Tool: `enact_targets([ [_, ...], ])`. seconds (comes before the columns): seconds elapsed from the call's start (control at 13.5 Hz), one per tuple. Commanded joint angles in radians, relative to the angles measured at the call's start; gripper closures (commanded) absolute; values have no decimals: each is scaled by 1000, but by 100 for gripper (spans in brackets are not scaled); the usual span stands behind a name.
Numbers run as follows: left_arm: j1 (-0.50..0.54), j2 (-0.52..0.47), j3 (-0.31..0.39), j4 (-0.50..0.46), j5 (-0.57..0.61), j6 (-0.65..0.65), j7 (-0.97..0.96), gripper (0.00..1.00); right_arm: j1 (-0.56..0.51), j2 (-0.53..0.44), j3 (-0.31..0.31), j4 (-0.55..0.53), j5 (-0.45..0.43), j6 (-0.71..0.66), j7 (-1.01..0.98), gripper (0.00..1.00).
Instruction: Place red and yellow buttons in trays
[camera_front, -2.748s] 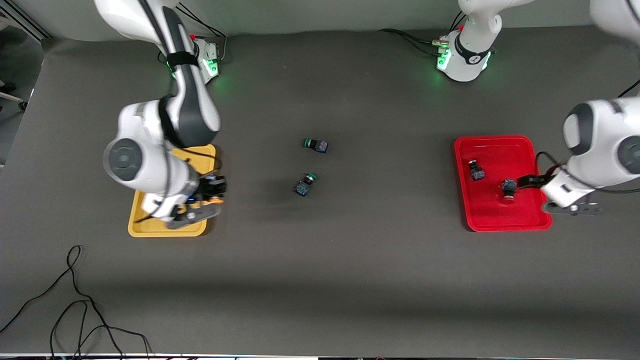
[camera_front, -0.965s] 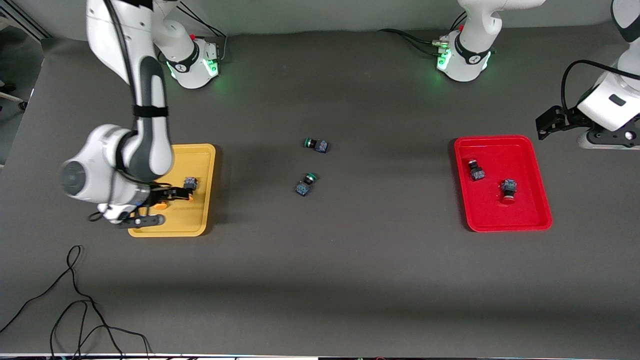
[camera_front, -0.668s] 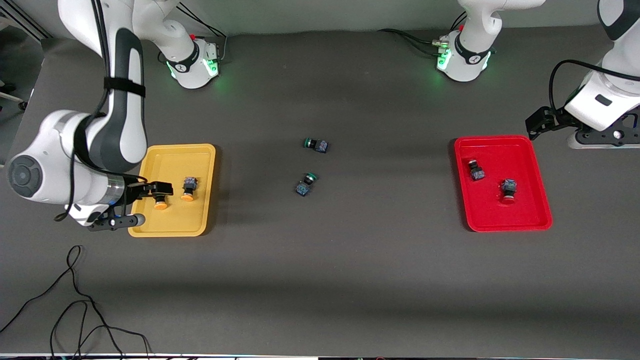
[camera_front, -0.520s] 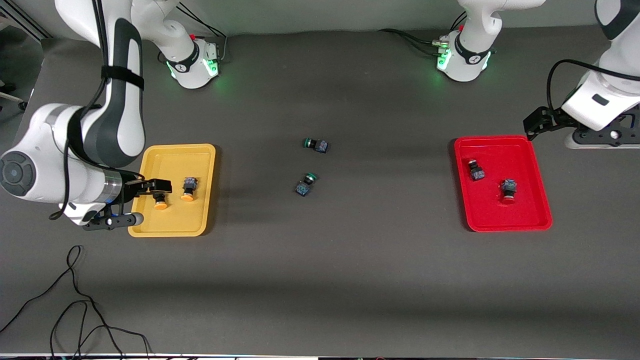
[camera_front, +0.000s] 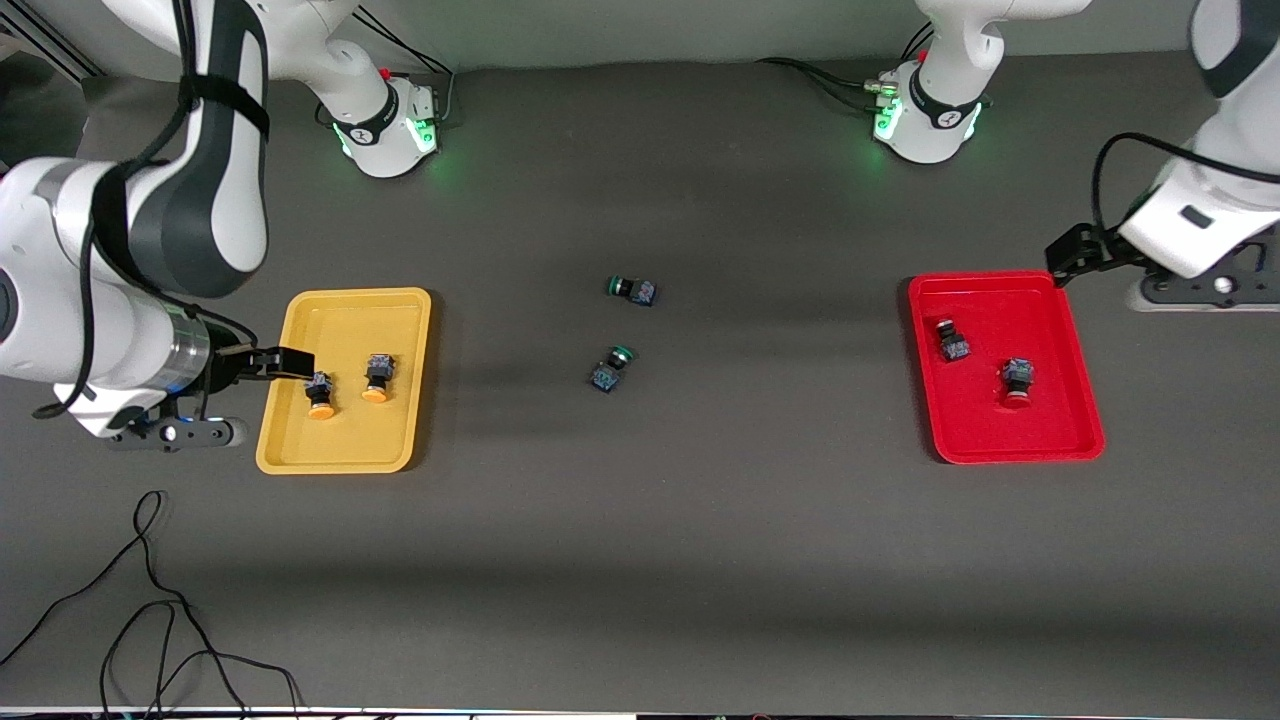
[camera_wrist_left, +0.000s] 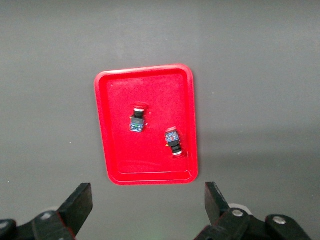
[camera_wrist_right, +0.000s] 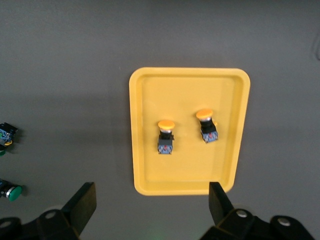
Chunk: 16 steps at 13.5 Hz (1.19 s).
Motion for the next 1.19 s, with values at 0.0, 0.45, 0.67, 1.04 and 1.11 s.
enact_targets([
  [0.0, -3, 4, 22, 26, 1, -28, 44, 0, -190, -170, 289, -16, -161, -15, 137, 0],
  [0.45, -3, 5, 22, 30, 2, -16, 47, 0, -845, -327, 940, -80, -266, -13, 168, 0],
  [0.67, -3, 12, 22, 52, 8, -12, 59, 0, -972, -390, 1025, -128, -272, 0, 161, 0],
  [1.04, -3, 25, 22, 67, 10, -12, 59, 0, -989, -419, 1010, -133, -280, -1, 129, 0],
  [1.11, -3, 25, 22, 69, 10, -10, 59, 0, -987, -410, 1010, -128, -298, 0, 127, 0],
])
